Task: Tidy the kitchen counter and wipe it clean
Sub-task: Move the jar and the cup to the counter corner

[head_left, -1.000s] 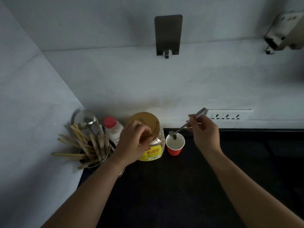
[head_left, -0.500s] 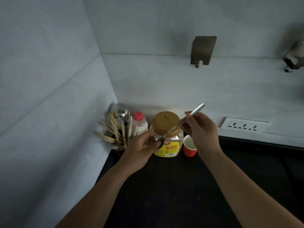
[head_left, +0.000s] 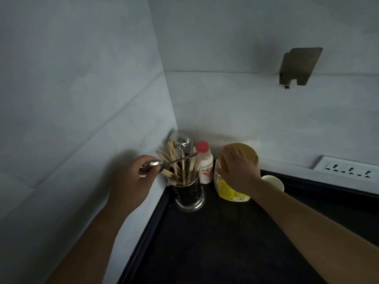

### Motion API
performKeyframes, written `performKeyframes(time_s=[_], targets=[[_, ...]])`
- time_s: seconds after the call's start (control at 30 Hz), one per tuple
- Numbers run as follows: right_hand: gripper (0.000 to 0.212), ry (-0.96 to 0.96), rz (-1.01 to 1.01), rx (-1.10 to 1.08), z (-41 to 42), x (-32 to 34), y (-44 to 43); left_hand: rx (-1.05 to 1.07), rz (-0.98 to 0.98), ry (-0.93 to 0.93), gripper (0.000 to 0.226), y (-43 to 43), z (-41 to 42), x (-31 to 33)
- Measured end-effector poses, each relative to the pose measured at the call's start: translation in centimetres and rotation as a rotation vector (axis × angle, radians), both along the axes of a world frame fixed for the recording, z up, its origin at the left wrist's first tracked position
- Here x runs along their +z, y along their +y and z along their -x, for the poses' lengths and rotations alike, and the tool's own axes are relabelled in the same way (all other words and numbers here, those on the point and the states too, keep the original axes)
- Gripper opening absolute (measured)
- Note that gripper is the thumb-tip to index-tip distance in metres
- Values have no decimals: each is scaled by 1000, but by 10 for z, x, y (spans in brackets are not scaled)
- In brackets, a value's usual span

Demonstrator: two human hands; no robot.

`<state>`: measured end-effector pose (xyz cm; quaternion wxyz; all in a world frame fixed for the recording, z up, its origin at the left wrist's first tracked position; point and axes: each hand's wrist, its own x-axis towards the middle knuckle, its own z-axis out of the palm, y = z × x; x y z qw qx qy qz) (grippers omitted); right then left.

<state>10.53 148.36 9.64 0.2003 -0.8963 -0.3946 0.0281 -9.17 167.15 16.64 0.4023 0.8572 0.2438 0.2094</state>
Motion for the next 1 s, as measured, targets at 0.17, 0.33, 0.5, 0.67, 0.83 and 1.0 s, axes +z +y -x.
performKeyframes(time_s=[0.17,0.33,0.5,0.67,0.83,1.0], targets=[[49,-207,49,-8,-5,-26,-5,21,-44,-2,14,-3,1,15],[52,-202,48,14,-8,-27,-5,63,-53,-5,6,-1,1,21],[53,-170,49,15,-8,-26,-6,50,-28,-7,12,-5,-8,24],[53,-153,52,24,-9,-25,-7,-39,-96,188,9,-4,-47,-5],[55,-172,56,22,-12,-34,-9,-80,-161,259,14,-9,-70,-42],[54,-178,51,12,-11,-32,-8,-107,-240,315,11,-4,-80,-63]])
